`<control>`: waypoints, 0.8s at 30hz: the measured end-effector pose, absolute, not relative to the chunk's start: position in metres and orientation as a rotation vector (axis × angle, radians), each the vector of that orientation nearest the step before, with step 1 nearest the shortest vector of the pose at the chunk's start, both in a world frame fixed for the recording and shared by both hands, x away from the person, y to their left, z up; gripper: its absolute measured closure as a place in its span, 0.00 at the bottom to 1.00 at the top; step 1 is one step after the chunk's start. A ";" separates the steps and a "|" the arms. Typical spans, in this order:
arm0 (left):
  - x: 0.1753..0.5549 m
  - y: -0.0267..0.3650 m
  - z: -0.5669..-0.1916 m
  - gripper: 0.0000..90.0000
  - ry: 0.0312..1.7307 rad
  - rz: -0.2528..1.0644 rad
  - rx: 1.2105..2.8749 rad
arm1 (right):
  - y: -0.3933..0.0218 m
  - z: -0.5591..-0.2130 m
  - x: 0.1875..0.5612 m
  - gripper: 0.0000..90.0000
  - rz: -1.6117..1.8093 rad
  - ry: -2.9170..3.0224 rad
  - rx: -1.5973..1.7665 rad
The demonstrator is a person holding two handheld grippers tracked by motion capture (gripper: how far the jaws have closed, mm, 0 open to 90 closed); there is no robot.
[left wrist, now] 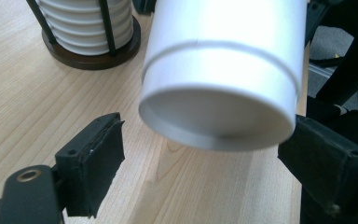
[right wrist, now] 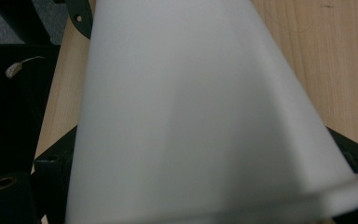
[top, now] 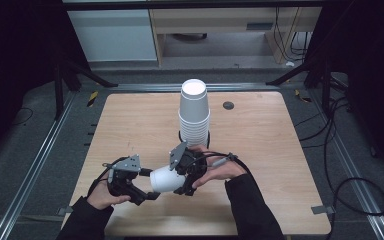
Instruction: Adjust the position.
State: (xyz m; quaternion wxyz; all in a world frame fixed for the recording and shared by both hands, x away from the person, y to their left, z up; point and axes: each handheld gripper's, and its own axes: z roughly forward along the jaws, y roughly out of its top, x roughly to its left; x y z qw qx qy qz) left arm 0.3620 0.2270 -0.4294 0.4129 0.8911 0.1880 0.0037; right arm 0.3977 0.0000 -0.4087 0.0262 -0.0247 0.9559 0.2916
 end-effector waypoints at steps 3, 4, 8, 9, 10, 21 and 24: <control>0.362 0.226 -0.430 0.15 0.468 0.002 2.249 | 0.007 -0.414 0.397 0.09 0.869 2.961 -0.099; 0.362 0.224 -0.431 0.15 0.461 0.001 2.264 | 0.010 -0.416 0.396 0.09 0.854 2.966 -0.119; 0.361 0.222 -0.433 0.16 0.455 0.000 2.289 | 0.017 -0.419 0.395 0.09 0.840 2.971 -0.142; 0.361 0.222 -0.433 0.16 0.455 0.000 2.289 | 0.017 -0.419 0.395 0.09 0.840 2.971 -0.142; 0.361 0.221 -0.434 0.16 0.453 -0.001 2.292 | 0.020 -0.420 0.394 0.09 0.842 2.973 -0.154; 0.360 0.219 -0.436 0.19 0.435 -0.006 2.328 | 0.029 -0.421 0.392 0.09 0.828 2.972 -0.184; 0.360 0.218 -0.436 0.21 0.430 -0.006 2.332 | 0.030 -0.421 0.391 0.09 0.837 2.973 -0.188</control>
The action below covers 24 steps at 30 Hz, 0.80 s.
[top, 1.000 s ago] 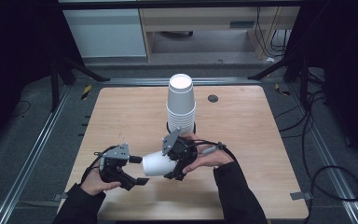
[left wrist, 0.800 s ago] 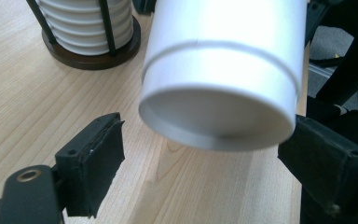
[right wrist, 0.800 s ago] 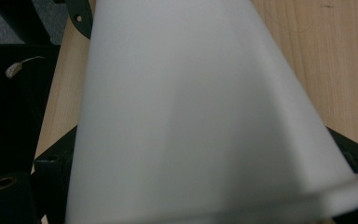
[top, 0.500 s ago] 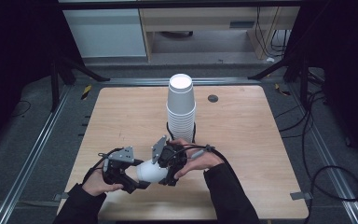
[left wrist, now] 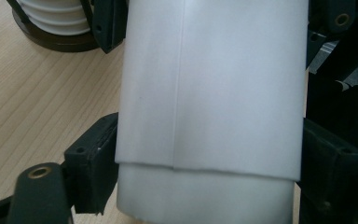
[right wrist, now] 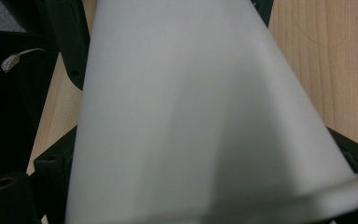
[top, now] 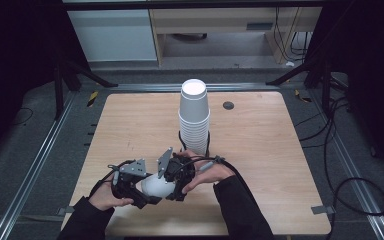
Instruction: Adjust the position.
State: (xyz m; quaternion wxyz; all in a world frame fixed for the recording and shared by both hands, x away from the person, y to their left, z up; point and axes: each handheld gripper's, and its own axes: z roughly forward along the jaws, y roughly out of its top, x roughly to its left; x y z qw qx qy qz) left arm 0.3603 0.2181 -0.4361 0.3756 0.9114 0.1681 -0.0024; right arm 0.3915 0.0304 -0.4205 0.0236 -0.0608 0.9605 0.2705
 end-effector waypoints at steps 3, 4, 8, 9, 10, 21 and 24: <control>0.360 0.218 -0.436 0.25 0.420 -0.012 2.334 | 0.031 -0.421 0.391 0.09 0.839 2.973 -0.192; 0.360 0.218 -0.436 0.25 0.417 -0.011 2.335 | 0.031 -0.421 0.391 0.09 0.840 2.977 -0.193; 0.359 0.218 -0.436 0.25 0.410 -0.005 2.340 | 0.031 -0.422 0.391 0.08 0.842 2.975 -0.196; 0.359 0.218 -0.436 0.25 0.410 -0.005 2.340 | 0.031 -0.422 0.391 0.08 0.842 2.975 -0.196; 0.359 0.219 -0.436 0.25 0.410 -0.006 2.339 | 0.031 -0.422 0.390 0.07 0.851 2.972 -0.190; 0.360 0.222 -0.435 0.25 0.415 0.001 2.332 | 0.024 -0.416 0.391 0.06 0.925 2.952 -0.158; 0.361 0.226 -0.436 0.25 0.429 0.007 2.336 | 0.015 -0.410 0.393 0.05 0.961 2.930 -0.119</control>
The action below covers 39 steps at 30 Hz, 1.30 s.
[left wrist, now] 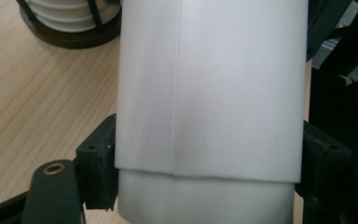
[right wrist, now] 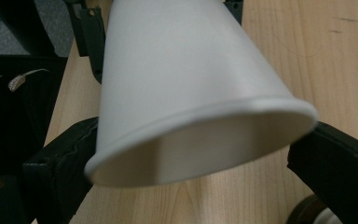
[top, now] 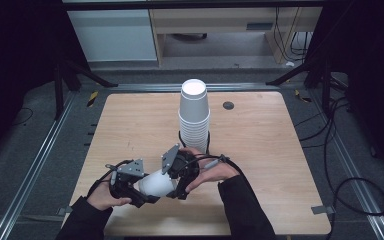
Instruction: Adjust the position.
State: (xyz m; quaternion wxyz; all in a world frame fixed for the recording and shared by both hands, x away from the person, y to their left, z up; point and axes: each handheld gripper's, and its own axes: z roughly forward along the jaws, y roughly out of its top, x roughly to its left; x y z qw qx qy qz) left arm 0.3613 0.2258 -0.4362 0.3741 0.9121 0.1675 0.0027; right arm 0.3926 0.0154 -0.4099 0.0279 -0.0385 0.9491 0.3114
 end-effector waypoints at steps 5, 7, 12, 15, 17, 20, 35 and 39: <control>0.363 0.230 -0.437 0.25 0.446 0.019 2.341 | 0.005 -0.402 0.394 0.05 1.021 2.901 -0.073; 0.364 0.232 -0.438 0.25 0.458 0.017 2.335 | -0.005 -0.396 0.396 0.05 1.089 2.874 -0.034; 0.368 0.238 -0.438 0.25 0.499 0.032 2.296 | -0.019 -0.389 0.400 0.05 1.167 2.817 0.050; 0.369 0.240 -0.436 0.25 0.521 0.047 2.252 | -0.027 -0.388 0.401 0.05 1.215 2.772 0.129; 0.369 0.243 -0.433 0.25 0.531 0.060 2.205 | -0.036 -0.389 0.403 0.06 1.281 2.731 0.197; 0.369 0.244 -0.431 0.25 0.536 0.067 2.168 | -0.045 -0.392 0.404 0.06 1.331 2.698 0.255; 0.370 0.246 -0.430 0.25 0.540 0.076 2.067 | -0.064 -0.411 0.397 0.06 1.572 2.605 0.399; 0.370 0.244 -0.430 0.25 0.530 0.084 2.063 | -0.061 -0.415 0.395 0.06 1.593 2.607 0.405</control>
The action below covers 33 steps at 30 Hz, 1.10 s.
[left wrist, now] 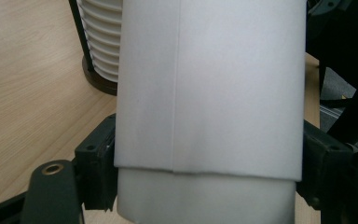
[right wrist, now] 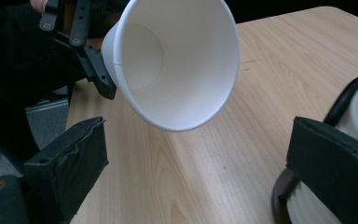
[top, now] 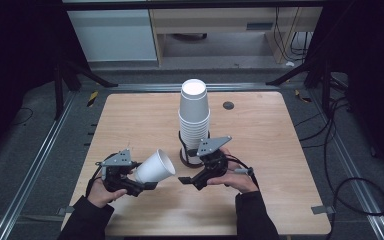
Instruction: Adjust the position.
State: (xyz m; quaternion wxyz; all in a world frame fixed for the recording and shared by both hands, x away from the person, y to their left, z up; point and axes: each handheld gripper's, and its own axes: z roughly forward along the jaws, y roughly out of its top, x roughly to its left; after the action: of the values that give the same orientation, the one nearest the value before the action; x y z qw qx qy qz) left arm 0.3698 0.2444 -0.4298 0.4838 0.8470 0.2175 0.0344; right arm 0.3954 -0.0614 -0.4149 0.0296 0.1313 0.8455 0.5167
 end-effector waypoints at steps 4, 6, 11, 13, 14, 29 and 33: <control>0.369 0.244 -0.429 0.25 0.525 0.094 2.048 | -0.056 -0.421 0.394 0.06 1.622 2.615 0.410; 0.369 0.242 -0.429 0.25 0.517 0.091 2.049 | -0.054 -0.423 0.393 0.06 1.637 2.617 0.403; 0.367 0.237 -0.429 0.25 0.486 0.077 2.053 | -0.048 -0.424 0.393 0.06 1.689 2.626 0.391; 0.365 0.234 -0.429 0.25 0.471 0.076 2.059 | -0.048 -0.425 0.393 0.06 1.702 2.626 0.391; 0.365 0.234 -0.429 0.25 0.471 0.076 2.059 | -0.048 -0.425 0.393 0.06 1.702 2.626 0.391; 0.359 0.222 -0.427 0.25 0.409 0.058 2.065 | -0.043 -0.428 0.392 0.05 1.788 2.634 0.368; 0.358 0.220 -0.427 0.25 0.403 0.057 2.067 | -0.041 -0.429 0.391 0.05 1.786 2.652 0.362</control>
State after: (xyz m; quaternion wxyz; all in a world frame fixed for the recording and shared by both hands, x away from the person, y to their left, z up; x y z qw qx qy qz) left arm 0.3582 0.2202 -0.4273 0.4945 0.8528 0.1664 0.0237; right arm 0.3915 -0.0412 -0.4288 -0.0382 0.1124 0.8236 0.5546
